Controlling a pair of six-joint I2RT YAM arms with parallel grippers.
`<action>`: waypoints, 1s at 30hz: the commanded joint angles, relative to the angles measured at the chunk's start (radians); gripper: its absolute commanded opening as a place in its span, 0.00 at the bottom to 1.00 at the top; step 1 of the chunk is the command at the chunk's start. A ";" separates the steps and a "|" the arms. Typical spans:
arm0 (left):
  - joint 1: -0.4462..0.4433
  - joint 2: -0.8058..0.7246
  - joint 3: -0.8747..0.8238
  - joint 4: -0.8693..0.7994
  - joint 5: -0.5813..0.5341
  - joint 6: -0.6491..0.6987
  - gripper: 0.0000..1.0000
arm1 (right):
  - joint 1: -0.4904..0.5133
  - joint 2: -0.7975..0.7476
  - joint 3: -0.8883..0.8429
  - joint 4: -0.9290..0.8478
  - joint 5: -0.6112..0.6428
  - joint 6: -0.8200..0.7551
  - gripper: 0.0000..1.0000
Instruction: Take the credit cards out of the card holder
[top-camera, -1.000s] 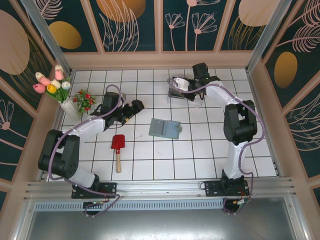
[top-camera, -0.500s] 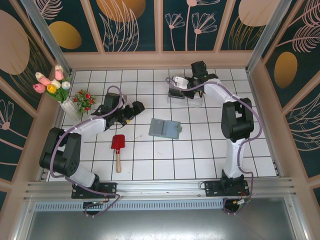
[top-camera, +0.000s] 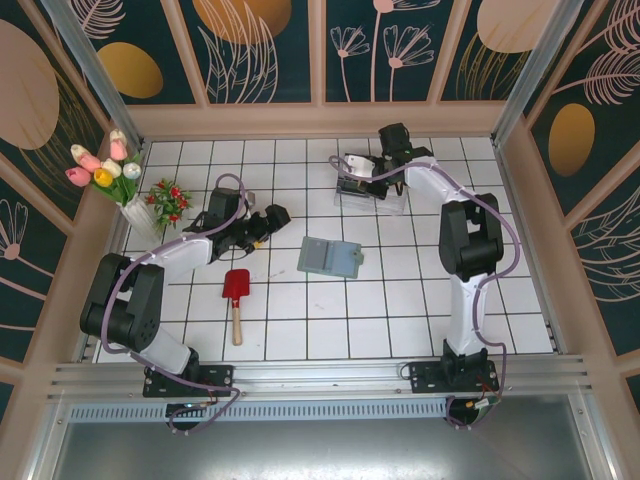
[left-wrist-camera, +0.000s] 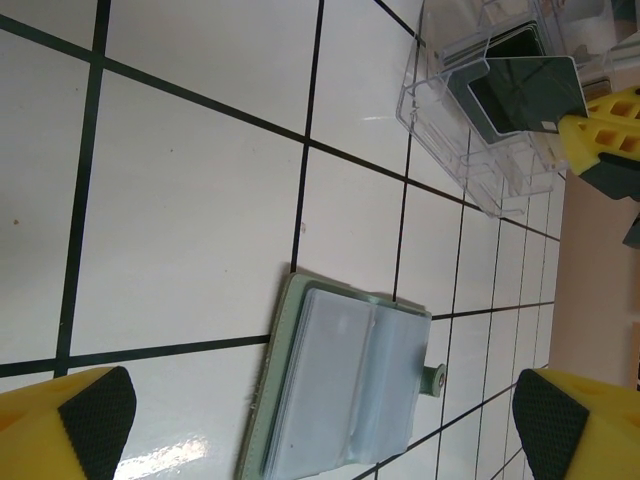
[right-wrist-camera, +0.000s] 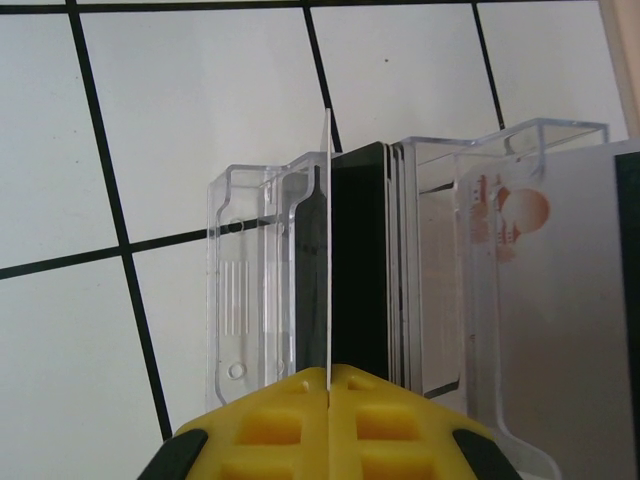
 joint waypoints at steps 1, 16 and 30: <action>0.003 0.014 -0.013 0.037 0.019 -0.007 0.99 | 0.005 0.023 0.026 -0.018 0.014 -0.008 0.02; 0.003 0.017 -0.020 0.052 0.027 -0.008 0.99 | 0.002 0.021 0.060 0.001 0.052 0.045 0.18; -0.001 -0.018 -0.039 0.024 0.007 0.013 0.99 | 0.006 -0.181 -0.060 0.164 -0.007 0.395 0.20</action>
